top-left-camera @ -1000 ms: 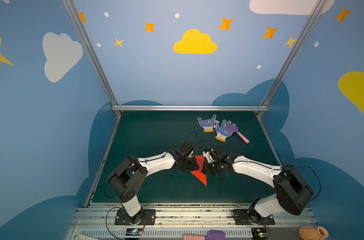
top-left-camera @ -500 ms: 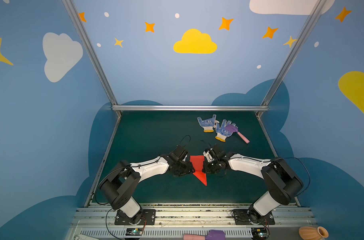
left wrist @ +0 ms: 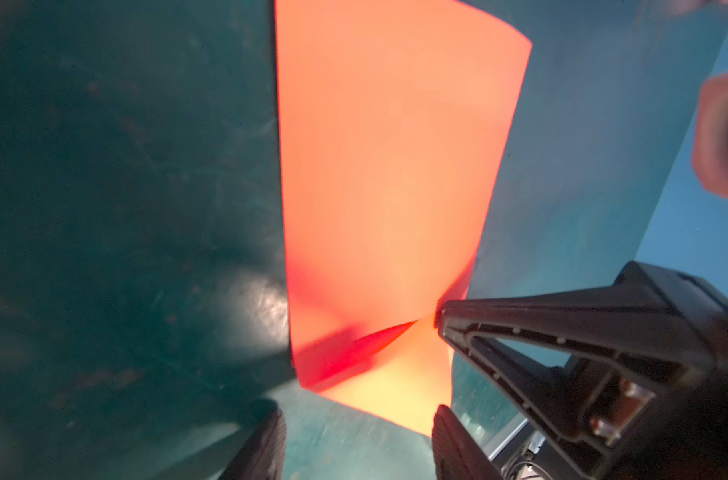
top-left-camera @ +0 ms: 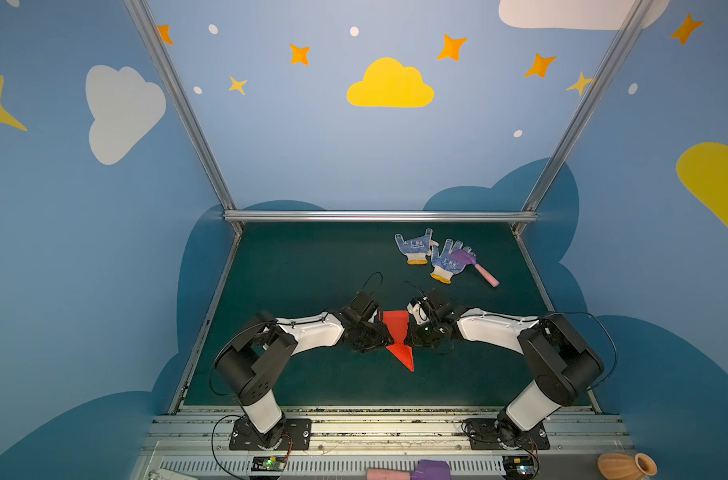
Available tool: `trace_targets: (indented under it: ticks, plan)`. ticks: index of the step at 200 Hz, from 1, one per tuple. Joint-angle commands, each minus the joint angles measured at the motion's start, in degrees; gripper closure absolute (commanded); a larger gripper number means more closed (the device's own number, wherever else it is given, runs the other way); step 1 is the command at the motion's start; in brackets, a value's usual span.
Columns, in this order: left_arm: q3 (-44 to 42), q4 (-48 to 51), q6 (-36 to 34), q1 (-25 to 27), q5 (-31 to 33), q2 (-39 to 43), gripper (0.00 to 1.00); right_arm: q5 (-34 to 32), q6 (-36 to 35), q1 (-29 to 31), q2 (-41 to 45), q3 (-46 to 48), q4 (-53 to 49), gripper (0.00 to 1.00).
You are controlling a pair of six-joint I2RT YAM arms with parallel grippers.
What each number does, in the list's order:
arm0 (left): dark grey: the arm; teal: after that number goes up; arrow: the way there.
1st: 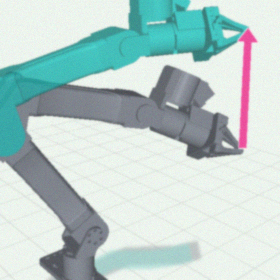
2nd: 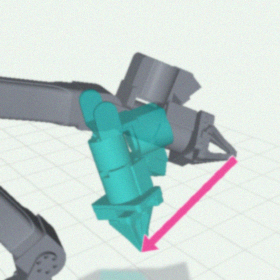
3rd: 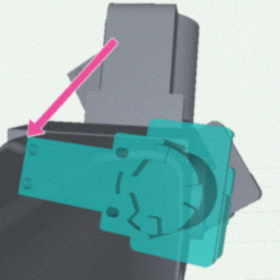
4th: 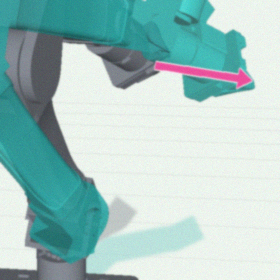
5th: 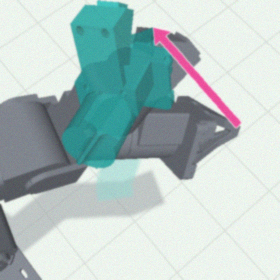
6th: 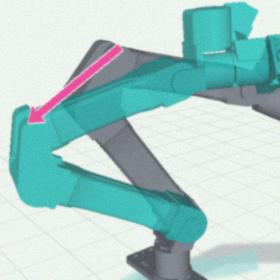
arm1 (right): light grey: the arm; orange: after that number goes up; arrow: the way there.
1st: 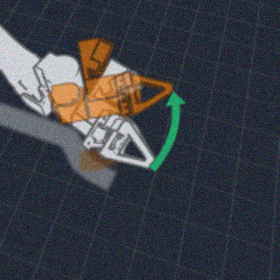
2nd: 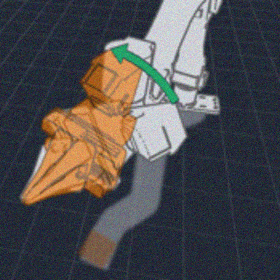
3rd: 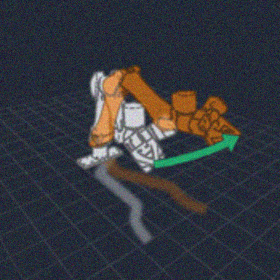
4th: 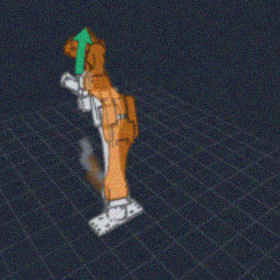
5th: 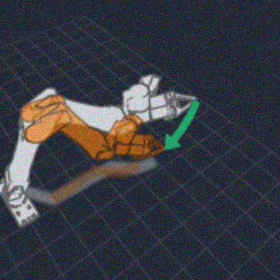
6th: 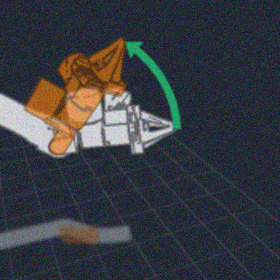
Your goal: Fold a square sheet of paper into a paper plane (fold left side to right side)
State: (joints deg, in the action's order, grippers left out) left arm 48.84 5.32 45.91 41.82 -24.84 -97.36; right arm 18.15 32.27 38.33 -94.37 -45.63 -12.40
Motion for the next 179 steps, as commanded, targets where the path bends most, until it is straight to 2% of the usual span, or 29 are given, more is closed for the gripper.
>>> trace_targets:
  ticks: [1, 64, 128, 179]
  plan:
    - [-1.00, -2.42, 0.93, -0.12, -1.06, -1.25, 0.45, -1.00, -0.54, -0.01, -1.26, 1.79, -0.59, 1.00]
    - [-1.31, -4.79, 0.87, -1.63, -2.60, -0.42, 0.53, -1.04, -0.76, -0.18, -0.99, 1.89, -0.95, 1.00]
    - [-0.94, -5.04, 0.29, -2.62, -4.05, 0.44, 0.55, -1.10, -0.78, -0.35, -1.08, 2.14, -0.96, 1.00]
    - [-1.64, -6.99, 0.41, -2.60, -4.48, 0.11, 0.62, -1.01, -0.79, -0.45, -1.27, 2.07, -0.95, 1.00]
